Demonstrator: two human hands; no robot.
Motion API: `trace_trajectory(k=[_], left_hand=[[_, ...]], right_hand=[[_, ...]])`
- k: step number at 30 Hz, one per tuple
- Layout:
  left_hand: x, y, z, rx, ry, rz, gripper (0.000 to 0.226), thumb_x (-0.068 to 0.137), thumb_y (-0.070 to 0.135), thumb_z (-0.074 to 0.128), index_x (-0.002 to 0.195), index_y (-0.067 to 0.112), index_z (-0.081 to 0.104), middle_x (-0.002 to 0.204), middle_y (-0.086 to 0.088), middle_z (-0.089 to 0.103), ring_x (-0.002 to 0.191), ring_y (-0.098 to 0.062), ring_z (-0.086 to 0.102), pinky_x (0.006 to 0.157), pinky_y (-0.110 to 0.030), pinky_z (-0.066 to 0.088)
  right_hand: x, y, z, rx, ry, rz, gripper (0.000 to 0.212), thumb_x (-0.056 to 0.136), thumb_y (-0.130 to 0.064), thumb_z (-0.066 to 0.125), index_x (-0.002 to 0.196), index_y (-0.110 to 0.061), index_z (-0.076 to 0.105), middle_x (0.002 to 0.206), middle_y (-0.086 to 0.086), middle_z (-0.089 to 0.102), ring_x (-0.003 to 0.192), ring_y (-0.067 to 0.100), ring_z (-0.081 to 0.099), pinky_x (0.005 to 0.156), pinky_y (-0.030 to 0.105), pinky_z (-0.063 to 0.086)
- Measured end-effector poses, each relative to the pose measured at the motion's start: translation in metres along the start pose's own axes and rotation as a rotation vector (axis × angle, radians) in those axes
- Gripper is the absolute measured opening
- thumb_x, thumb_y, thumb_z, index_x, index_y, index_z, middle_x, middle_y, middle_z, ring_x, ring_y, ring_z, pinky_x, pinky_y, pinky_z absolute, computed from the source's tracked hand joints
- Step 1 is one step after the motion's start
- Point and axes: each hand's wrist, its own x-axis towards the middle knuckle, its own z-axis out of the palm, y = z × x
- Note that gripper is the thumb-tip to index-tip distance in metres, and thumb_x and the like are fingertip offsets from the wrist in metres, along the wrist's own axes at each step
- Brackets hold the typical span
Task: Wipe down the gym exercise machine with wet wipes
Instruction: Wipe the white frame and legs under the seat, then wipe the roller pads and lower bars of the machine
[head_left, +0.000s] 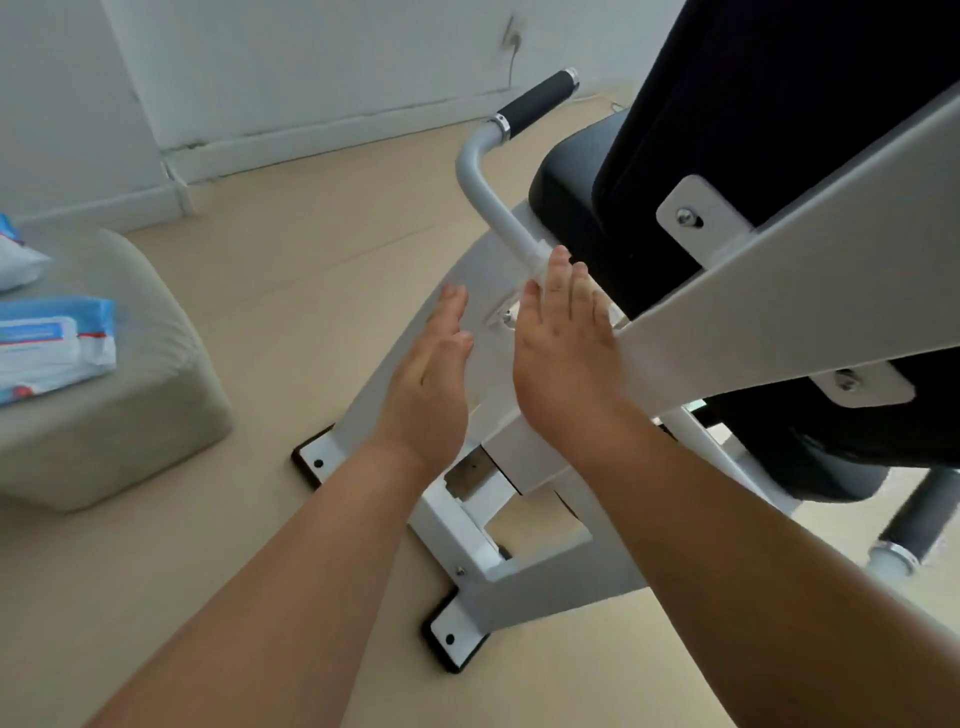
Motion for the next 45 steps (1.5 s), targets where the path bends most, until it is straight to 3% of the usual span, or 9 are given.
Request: trace_trajectory(k=[6, 12, 15, 19, 24, 27, 31, 37, 45], left_hand=[[-0.064, 0.056, -0.014, -0.053, 0.097, -0.11, 0.069, 0.09, 0.039, 0.029, 0.157, 0.025, 0.032, 0.162, 0.02, 0.026, 0.143, 0.014, 0.02, 0.115, -0.008, 0.016], [-0.142, 0.107, -0.036, -0.038, 0.137, -0.382, 0.069, 0.083, 0.048, 0.038, 0.152, 0.036, 0.043, 0.153, 0.019, 0.044, 0.14, 0.001, 0.039, 0.121, -0.033, 0.027], [-0.186, 0.149, -0.038, -0.166, 0.193, -0.485, 0.04, 0.092, 0.039, 0.049, 0.13, 0.038, 0.063, 0.128, 0.013, 0.068, 0.123, -0.007, 0.059, 0.11, -0.037, 0.043], [-0.241, 0.221, -0.027, -0.39, 0.229, -0.546, 0.028, 0.104, 0.019, 0.053, 0.128, 0.022, 0.067, 0.118, -0.002, 0.074, 0.114, -0.017, 0.068, 0.095, -0.032, 0.051], [-0.281, 0.28, -0.001, -0.282, 0.279, -0.551, 0.03, 0.095, -0.004, 0.058, 0.115, 0.014, 0.071, 0.106, -0.007, 0.077, 0.099, -0.02, 0.071, 0.096, -0.044, 0.053], [-0.297, 0.309, 0.018, -0.203, 0.322, -0.542, 0.019, 0.093, -0.003, 0.062, 0.099, 0.013, 0.071, 0.095, -0.01, 0.078, 0.087, -0.025, 0.067, 0.096, -0.059, 0.051], [-0.328, 0.355, 0.068, -0.137, 0.229, -0.443, 0.02, 0.095, -0.005, 0.059, 0.099, 0.011, 0.071, 0.096, -0.012, 0.076, 0.089, -0.023, 0.069, 0.093, -0.054, 0.054], [-0.358, 0.417, 0.159, -0.004, 0.018, -0.403, 0.025, 0.095, -0.006, 0.061, 0.109, 0.011, 0.071, 0.098, -0.011, 0.077, 0.088, -0.019, 0.07, 0.077, -0.037, 0.057], [-0.318, 0.448, 0.221, 0.205, 0.17, -0.333, 0.01, 0.087, 0.0, 0.073, 0.083, 0.008, 0.07, 0.08, -0.017, 0.074, 0.068, -0.024, 0.062, 0.065, -0.038, 0.055]], right_hand=[[-0.017, 0.009, -0.028, 0.158, -0.154, -0.146, 0.068, 0.096, 0.004, 0.025, 0.161, 0.004, 0.003, 0.171, 0.017, -0.005, 0.159, 0.032, 0.002, 0.129, 0.041, 0.009], [-0.104, -0.014, -0.11, 0.332, -0.199, -0.524, 0.073, 0.094, -0.006, 0.063, 0.158, 0.002, 0.028, 0.171, 0.013, 0.015, 0.149, 0.03, 0.036, 0.115, 0.042, 0.042], [-0.163, -0.019, -0.171, 0.58, -0.245, -0.626, 0.069, 0.095, -0.008, 0.062, 0.159, -0.008, 0.035, 0.172, 0.004, 0.015, 0.147, 0.025, 0.043, 0.105, 0.037, 0.048], [-0.217, -0.012, -0.263, 1.004, -0.517, -0.401, 0.07, 0.102, -0.011, 0.043, 0.165, -0.018, 0.013, 0.173, -0.005, -0.001, 0.157, 0.0, 0.005, 0.124, 0.019, 0.017], [-0.249, 0.021, -0.327, 1.314, -0.673, -0.139, 0.078, 0.103, -0.017, 0.041, 0.163, -0.037, -0.004, 0.169, -0.015, 0.022, 0.15, -0.006, 0.025, 0.116, 0.012, 0.026], [-0.256, 0.056, -0.347, 1.336, -0.614, -0.067, 0.067, 0.104, -0.013, 0.041, 0.164, -0.029, 0.018, 0.163, -0.009, 0.037, 0.143, -0.005, 0.034, 0.112, 0.004, 0.028], [-0.274, 0.12, -0.365, 1.518, -0.661, -0.001, 0.062, 0.098, -0.022, 0.054, 0.157, -0.028, 0.04, 0.156, -0.011, 0.047, 0.142, 0.005, 0.044, 0.12, 0.037, 0.038], [-0.303, 0.24, -0.39, 1.883, -0.974, -0.027, 0.057, 0.091, -0.021, 0.073, 0.145, -0.018, 0.056, 0.132, 0.007, 0.069, 0.12, 0.028, 0.067, 0.104, 0.049, 0.054], [-0.285, 0.321, -0.394, 1.864, -0.707, 0.063, 0.037, 0.089, -0.027, 0.075, 0.114, 0.0, 0.07, 0.116, 0.028, 0.068, 0.099, 0.035, 0.068, 0.093, 0.062, 0.053]])
